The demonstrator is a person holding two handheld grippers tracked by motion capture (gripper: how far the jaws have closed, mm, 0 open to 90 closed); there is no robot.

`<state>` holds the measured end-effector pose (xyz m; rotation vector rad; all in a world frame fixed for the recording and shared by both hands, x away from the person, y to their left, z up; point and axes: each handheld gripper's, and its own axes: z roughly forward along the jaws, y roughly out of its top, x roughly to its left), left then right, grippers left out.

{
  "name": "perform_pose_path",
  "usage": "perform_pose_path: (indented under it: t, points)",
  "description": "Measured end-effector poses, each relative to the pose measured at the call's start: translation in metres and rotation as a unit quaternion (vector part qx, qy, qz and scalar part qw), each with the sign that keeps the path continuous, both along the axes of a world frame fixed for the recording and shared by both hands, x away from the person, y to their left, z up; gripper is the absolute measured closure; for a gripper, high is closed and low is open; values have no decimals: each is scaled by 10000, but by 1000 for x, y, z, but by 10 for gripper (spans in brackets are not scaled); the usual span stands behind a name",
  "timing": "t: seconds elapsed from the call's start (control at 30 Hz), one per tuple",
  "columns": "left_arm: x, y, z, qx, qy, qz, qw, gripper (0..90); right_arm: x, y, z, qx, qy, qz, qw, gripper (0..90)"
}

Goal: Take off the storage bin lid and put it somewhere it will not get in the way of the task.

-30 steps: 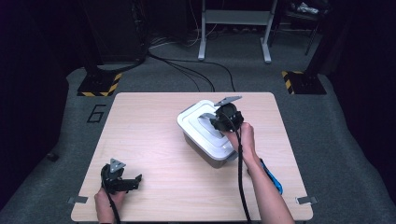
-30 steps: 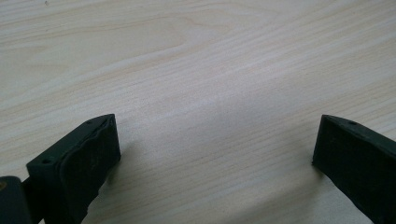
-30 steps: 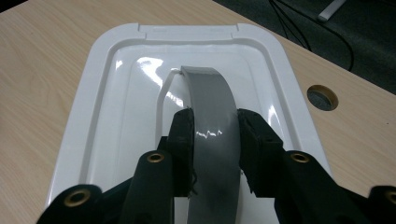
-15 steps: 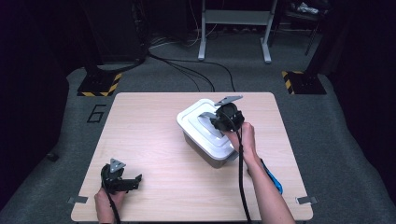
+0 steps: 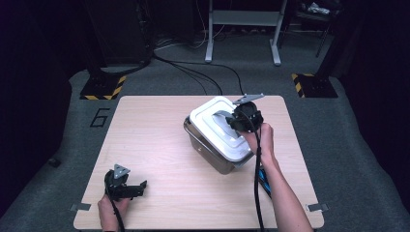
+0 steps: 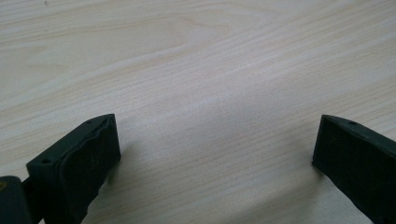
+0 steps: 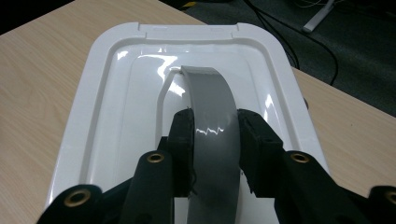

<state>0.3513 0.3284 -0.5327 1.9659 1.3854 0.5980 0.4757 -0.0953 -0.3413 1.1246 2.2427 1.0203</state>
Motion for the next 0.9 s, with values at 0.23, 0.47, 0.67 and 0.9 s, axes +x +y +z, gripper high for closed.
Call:
perform_pose_path:
  t: [0.23,0.47,0.67,0.9]
  points:
    - [0,0,0,-6,-3,4,10000,8,0,-15,6,33,-50,-138,9999,673]
    - [0,0,0,-2,-3,4,10000,8,2,-30,10,47,-63,-277,9996,673]
    - [0,0,0,-1,3,1,10000,8,4,-44,11,56,-75,-386,9992,673]
    - [0,0,0,-5,35,-14,10000,8,6,-60,12,81,-112,-543,9984,673]
